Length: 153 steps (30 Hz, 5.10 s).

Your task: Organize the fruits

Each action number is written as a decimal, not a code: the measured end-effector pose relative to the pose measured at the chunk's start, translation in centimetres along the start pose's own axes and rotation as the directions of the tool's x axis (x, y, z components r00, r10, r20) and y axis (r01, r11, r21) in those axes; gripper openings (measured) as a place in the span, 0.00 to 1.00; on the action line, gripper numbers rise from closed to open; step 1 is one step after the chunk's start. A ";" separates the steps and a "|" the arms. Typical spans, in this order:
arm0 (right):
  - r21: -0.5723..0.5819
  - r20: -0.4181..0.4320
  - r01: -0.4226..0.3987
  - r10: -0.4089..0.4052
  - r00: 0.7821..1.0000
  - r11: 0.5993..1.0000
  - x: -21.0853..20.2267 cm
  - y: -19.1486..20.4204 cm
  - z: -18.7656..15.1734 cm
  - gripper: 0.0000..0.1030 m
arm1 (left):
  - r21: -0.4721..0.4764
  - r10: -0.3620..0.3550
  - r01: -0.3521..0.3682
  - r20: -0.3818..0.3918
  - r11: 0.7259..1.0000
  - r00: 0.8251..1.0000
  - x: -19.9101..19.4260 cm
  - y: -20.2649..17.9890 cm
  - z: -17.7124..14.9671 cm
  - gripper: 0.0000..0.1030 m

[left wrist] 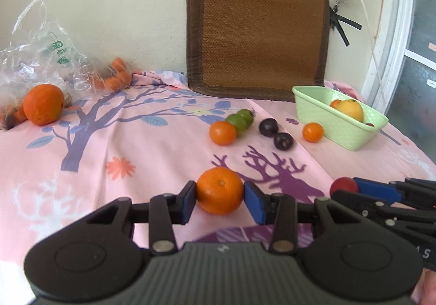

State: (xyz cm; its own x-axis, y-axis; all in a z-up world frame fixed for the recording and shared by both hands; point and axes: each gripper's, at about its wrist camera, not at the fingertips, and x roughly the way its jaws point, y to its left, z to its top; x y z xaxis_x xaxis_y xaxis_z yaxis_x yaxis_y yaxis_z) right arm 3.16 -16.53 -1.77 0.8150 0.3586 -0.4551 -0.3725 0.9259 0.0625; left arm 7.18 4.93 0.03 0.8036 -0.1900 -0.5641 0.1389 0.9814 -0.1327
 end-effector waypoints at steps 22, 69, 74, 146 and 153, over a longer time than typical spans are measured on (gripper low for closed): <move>0.052 0.001 0.091 -0.091 0.996 0.995 -2.6 -2.2 -3.7 0.39 | 0.049 0.041 -0.043 0.029 0.998 0.999 -1.6 -2.7 -2.5 0.46; 0.073 0.021 0.112 -0.113 0.993 0.991 -2.9 -1.9 -4.0 0.49 | 0.072 -0.049 0.049 0.006 0.996 0.999 -1.4 -2.9 -2.9 0.78; 0.080 0.023 0.107 -0.109 0.994 0.991 -3.0 -1.9 -4.0 0.49 | 0.029 -0.043 0.042 0.013 0.999 0.999 -1.5 -2.4 -2.9 0.84; 0.029 0.170 0.150 -0.153 0.973 0.988 -1.5 -8.3 2.9 0.30 | 0.079 -0.224 0.223 0.006 0.972 0.975 3.1 -8.2 7.8 0.37; 0.077 0.120 0.203 -0.211 0.970 0.976 3.1 -12.7 4.4 0.30 | 0.067 -0.284 0.290 -0.080 0.955 0.955 11.6 -13.0 12.4 0.37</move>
State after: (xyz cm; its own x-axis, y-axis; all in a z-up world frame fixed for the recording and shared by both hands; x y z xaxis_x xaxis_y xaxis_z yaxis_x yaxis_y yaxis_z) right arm 12.38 -26.65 -0.03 0.9225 0.1663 -0.3482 -0.1639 0.9858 0.0367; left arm 21.83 -9.66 5.31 0.6821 -0.4626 -0.5664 0.4044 0.8839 -0.2350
